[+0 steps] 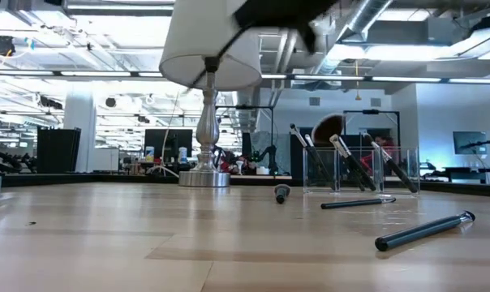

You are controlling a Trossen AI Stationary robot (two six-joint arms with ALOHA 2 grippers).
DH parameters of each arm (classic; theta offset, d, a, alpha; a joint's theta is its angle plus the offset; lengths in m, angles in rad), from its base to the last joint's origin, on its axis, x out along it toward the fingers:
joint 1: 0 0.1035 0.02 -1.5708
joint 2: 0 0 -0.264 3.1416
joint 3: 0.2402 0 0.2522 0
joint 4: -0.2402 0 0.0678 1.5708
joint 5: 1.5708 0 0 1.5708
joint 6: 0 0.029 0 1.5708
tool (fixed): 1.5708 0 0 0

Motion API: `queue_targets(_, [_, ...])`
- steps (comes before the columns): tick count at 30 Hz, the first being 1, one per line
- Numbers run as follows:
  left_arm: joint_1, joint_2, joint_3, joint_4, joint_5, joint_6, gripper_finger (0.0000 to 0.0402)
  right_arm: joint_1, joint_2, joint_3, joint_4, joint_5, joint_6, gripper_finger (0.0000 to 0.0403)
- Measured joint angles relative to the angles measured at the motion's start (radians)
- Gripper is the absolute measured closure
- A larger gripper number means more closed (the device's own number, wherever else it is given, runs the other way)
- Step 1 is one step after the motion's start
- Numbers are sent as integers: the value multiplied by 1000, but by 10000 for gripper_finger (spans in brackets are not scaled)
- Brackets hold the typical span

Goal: Pick & Place Makeup Supplies
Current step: Put the black makeup brush into the transparent organizer

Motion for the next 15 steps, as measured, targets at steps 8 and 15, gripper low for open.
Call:
queue_targets(8, [73,-11,-92,2,3,-94,295,25,-400,0,-960,246,580,397])
queue_targets(15, [183,-11,-152,3,17,-267,296,-21,-435,0,-1345,274,844,397])
